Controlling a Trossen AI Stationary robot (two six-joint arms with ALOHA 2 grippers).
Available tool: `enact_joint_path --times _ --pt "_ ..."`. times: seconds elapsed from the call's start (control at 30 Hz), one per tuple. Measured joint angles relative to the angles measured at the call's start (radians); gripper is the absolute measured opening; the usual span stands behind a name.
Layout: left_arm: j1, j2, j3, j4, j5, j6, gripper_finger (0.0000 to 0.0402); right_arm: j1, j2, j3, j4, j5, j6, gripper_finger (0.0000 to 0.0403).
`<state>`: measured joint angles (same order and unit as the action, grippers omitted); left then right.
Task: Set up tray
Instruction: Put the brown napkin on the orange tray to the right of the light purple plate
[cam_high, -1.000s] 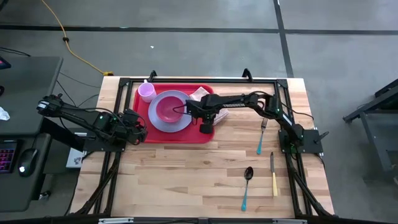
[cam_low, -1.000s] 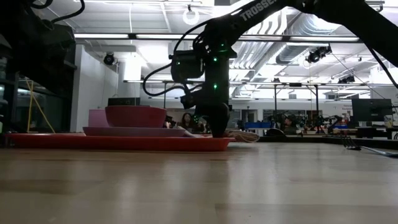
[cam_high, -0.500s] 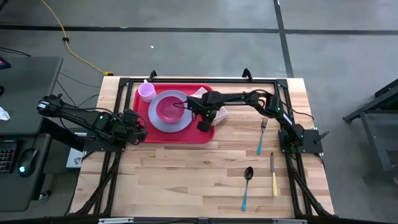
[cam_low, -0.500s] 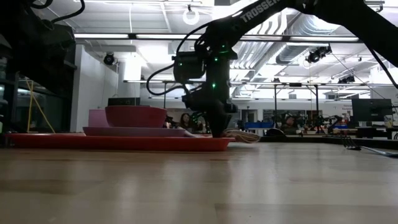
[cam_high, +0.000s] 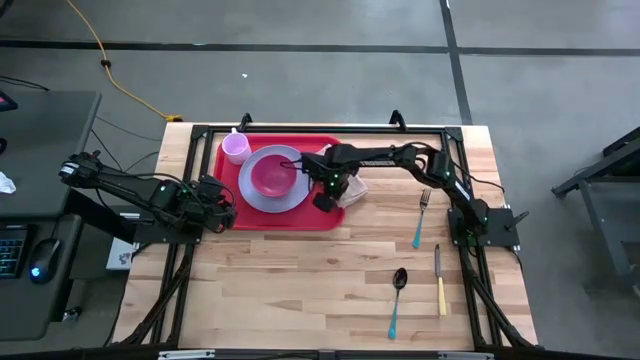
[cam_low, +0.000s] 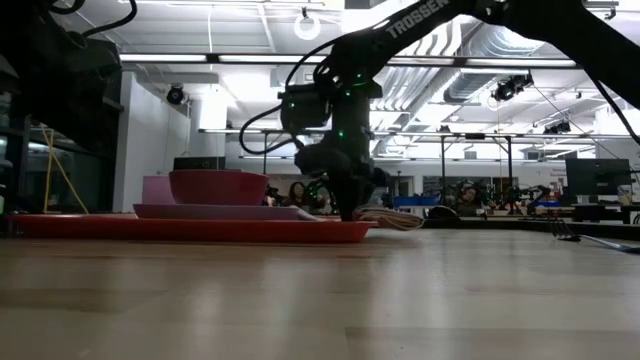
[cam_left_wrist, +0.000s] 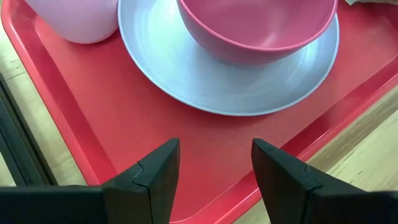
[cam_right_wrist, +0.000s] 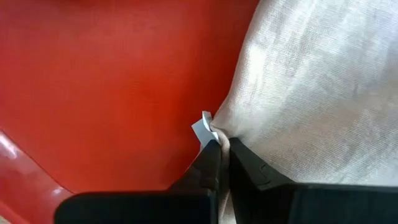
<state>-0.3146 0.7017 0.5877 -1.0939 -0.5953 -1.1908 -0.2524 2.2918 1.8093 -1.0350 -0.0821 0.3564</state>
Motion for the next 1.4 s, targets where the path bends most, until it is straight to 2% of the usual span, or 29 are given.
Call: enact_joint_path --times 0.23,0.67,1.4 --pt "0.000 0.000 0.000 0.000 0.000 0.001 0.0227 -0.036 0.007 0.052 0.018 -0.050 0.034 0.0000" --pt "0.000 0.000 0.000 0.000 0.000 0.010 0.0227 -0.068 0.007 0.055 0.120 -0.103 0.116 0.0000" --pt "0.000 0.000 0.000 0.003 0.000 0.039 0.0227 -0.035 0.004 0.057 0.146 -0.129 0.371 0.0000"
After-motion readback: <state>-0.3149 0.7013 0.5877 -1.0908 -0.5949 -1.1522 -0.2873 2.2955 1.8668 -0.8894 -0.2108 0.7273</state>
